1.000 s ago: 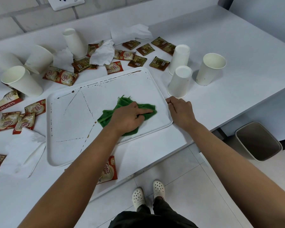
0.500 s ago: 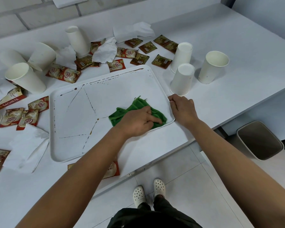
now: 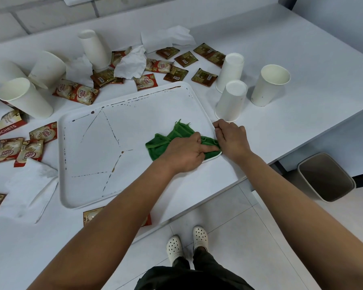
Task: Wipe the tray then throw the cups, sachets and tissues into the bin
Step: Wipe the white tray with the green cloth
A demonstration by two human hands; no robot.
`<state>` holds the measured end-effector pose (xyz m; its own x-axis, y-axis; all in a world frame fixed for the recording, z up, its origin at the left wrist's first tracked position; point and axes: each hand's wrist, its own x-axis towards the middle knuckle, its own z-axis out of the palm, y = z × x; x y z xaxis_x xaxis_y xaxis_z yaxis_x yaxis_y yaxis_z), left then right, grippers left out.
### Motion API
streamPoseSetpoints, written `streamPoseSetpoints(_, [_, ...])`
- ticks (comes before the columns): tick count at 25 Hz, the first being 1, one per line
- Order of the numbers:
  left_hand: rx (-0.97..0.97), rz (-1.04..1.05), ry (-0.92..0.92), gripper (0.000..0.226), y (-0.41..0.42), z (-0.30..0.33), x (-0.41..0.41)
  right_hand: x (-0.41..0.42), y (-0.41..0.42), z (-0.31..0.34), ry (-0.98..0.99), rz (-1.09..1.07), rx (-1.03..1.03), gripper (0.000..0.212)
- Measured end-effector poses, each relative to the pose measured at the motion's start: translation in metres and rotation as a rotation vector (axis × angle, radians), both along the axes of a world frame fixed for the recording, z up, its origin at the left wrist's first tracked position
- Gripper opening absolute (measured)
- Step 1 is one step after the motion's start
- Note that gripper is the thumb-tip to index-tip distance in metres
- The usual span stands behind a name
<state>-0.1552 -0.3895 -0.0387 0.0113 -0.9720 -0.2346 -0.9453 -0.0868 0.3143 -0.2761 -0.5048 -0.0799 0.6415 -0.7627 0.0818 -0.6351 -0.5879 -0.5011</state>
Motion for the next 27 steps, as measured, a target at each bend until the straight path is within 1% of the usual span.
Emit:
streamPoseSetpoints(4, [0.02,-0.005,0.059,0.045,0.004,0.001,0.002,0.001,0.0,0.0,-0.001,-0.013,0.009,0.047])
streamPoseSetpoints(7, [0.056,0.011,0.133,0.046,0.017,0.002,0.017,0.0,-0.001,-0.001,-0.017,-0.014,0.013,0.046])
streamPoseSetpoints(9, [0.068,0.021,0.148,0.047,0.026,0.004,0.028,0.0,-0.001,-0.001,-0.021,-0.015,0.006,0.043])
streamPoseSetpoints(13, [0.06,-0.018,0.084,0.047,0.02,0.005,0.022,0.002,0.0,0.0,-0.011,-0.012,-0.012,0.043])
streamPoseSetpoints(17, [0.009,-0.033,-0.073,0.047,0.0,0.0,0.001,0.001,0.001,0.001,-0.009,-0.011,0.012,0.046])
streamPoseSetpoints(19, [-0.007,0.004,-0.108,0.047,0.001,-0.003,0.001,0.001,0.001,0.002,-0.02,-0.012,0.028,0.045])
streamPoseSetpoints(21, [-0.031,0.072,-0.104,0.048,0.006,-0.005,0.01,0.0,0.001,0.003,-0.025,-0.01,0.031,0.044])
streamPoseSetpoints(25, [-0.08,0.271,-0.107,0.047,0.009,-0.006,0.047,0.001,0.001,0.003,-0.035,-0.016,0.026,0.047])
streamPoseSetpoints(27, [-0.078,0.382,-0.118,0.046,0.003,-0.008,0.066,0.0,0.002,0.003,-0.035,-0.02,0.027,0.043])
